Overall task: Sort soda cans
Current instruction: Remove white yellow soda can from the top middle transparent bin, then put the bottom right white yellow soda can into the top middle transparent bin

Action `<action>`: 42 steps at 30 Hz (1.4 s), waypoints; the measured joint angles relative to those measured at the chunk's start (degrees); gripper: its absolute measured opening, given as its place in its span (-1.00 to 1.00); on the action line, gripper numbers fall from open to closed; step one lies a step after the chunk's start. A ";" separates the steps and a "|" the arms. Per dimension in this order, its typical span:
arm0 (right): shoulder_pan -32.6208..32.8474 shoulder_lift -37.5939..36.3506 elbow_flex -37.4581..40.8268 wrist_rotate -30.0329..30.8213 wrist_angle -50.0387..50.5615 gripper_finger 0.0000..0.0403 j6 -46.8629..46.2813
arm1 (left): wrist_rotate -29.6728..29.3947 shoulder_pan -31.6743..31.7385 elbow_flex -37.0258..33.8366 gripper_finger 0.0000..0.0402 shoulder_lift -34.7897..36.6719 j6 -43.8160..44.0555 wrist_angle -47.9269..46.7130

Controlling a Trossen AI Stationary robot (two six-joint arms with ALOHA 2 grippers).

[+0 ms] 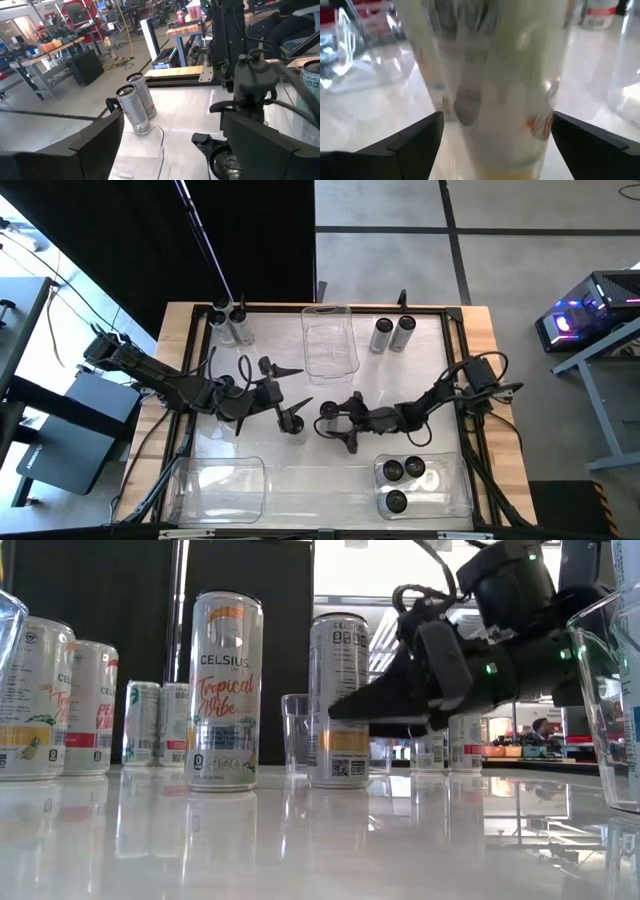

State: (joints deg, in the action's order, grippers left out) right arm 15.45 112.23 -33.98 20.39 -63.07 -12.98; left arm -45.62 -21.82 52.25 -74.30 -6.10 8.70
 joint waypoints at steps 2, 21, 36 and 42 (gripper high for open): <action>-0.12 -1.04 0.00 0.89 0.05 0.78 1.12 | 0.00 0.00 0.00 0.67 0.00 0.19 0.12; -0.10 -16.84 -1.40 3.08 11.15 0.79 9.92 | -0.90 -2.28 -0.02 0.67 0.00 9.14 -4.12; -2.91 -22.56 -33.61 -9.61 80.44 0.79 5.29 | -10.29 -3.96 -0.04 0.67 -0.02 21.02 -18.59; -3.94 -22.56 -43.60 -11.40 95.69 0.79 6.74 | -13.48 -3.98 -0.04 0.67 -0.02 22.53 -21.48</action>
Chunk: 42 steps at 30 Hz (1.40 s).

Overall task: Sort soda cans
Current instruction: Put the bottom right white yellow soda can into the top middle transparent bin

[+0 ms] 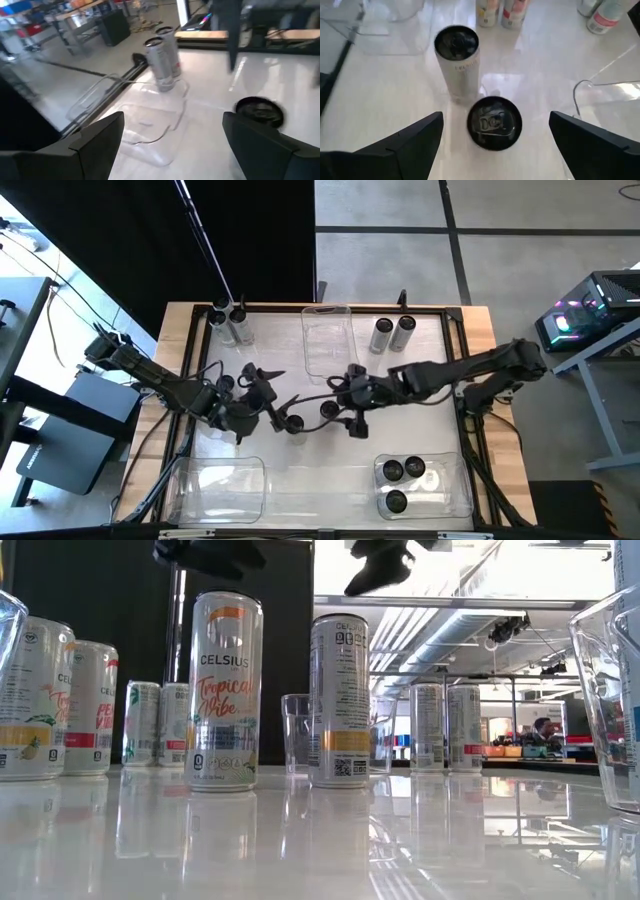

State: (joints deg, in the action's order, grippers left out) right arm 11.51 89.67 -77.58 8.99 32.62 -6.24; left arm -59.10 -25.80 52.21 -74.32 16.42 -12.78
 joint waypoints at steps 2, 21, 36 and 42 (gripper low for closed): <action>-0.61 0.00 -1.41 -1.21 1.89 0.79 -2.11 | -0.62 0.00 0.00 0.67 0.00 1.52 -2.16; 2.08 1.99 -2.26 2.39 2.95 0.79 -8.86 | 0.52 -0.55 0.00 0.67 0.00 7.40 -4.96; 0.02 7.53 -2.17 1.30 -0.50 0.79 -3.92 | 3.10 -0.02 0.00 0.67 0.09 5.96 -3.71; -1.23 9.77 -2.19 -1.19 -0.65 0.79 -1.27 | 3.31 -0.65 0.05 0.67 0.09 4.98 -3.72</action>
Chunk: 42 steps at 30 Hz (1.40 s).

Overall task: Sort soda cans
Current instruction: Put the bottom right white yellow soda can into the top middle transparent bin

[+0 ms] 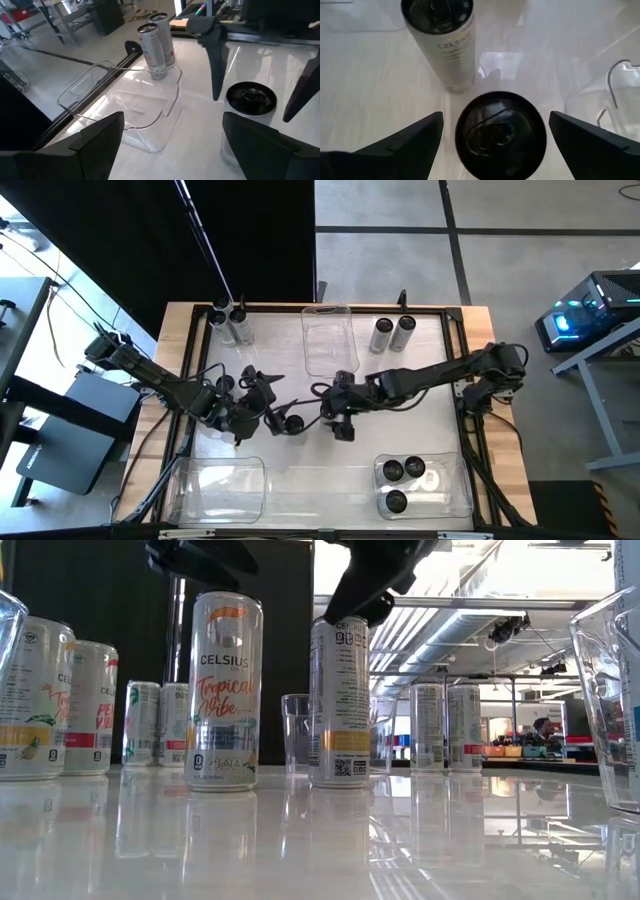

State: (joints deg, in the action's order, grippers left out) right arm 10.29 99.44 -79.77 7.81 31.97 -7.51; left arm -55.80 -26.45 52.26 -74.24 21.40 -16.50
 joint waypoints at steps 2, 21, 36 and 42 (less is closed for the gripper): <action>-0.37 0.04 0.00 -1.15 -0.06 0.79 1.05 | -0.01 0.04 0.14 0.67 0.01 0.36 0.24; -1.57 3.46 -0.02 -4.62 2.85 0.31 5.11 | -0.59 1.35 0.25 0.67 0.04 1.71 0.83; -1.74 -1.64 -13.04 4.44 12.36 0.18 7.76 | -1.53 -0.61 0.27 0.67 0.23 2.37 0.85; -5.02 -1.39 -28.41 6.86 21.72 0.18 10.54 | -3.88 -1.01 0.27 0.67 0.35 3.07 -0.21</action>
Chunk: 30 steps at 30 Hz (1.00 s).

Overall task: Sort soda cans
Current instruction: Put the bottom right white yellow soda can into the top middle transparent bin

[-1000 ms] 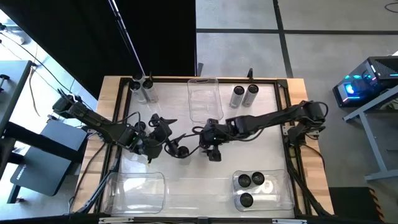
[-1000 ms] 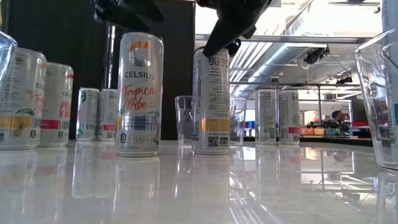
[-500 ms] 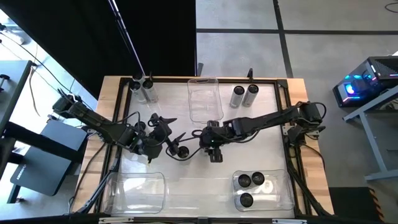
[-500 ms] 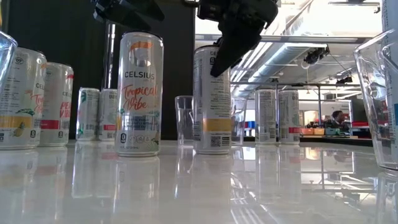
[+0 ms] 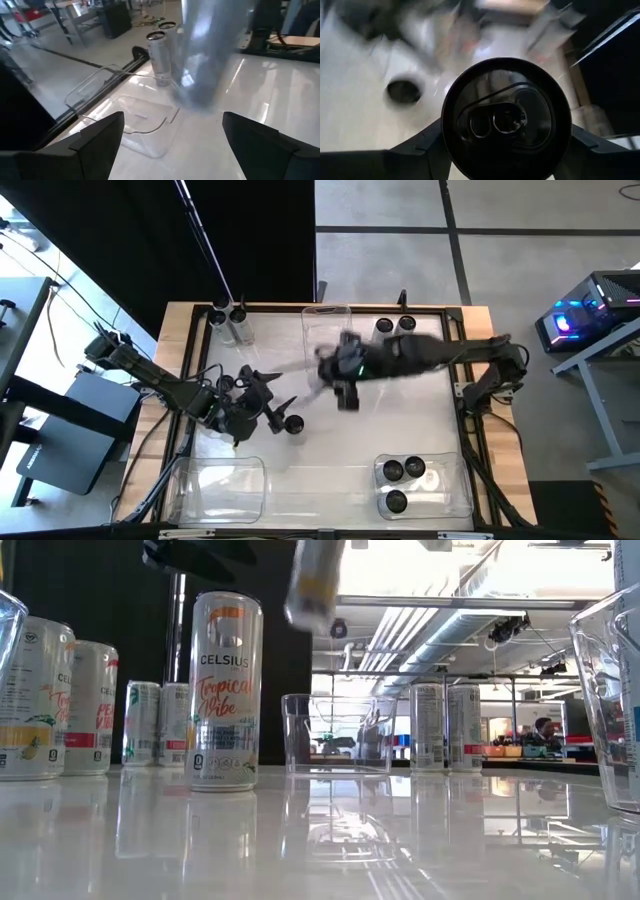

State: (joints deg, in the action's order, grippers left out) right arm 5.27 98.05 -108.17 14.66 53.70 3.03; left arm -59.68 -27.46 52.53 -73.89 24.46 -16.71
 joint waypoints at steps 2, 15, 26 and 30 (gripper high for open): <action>-3.06 -0.05 -5.14 0.18 2.17 0.18 0.50 | -0.86 0.15 0.00 0.67 0.00 1.30 -1.93; -24.38 3.45 -7.17 -15.74 4.30 0.18 0.65 | 10.60 15.63 0.00 0.67 4.00 6.50 -15.47; -25.12 16.72 -7.05 -18.15 3.83 0.18 2.16 | 20.18 31.61 -0.33 0.67 1.14 -2.04 -19.77; -24.66 19.56 -7.04 -18.81 3.93 0.18 2.16 | 20.39 33.76 -3.18 0.67 1.60 -2.14 -18.75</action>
State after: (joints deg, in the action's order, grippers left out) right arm -19.39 117.61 -115.21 -4.15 57.62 5.19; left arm -39.29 6.30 49.35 -72.29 22.32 -35.46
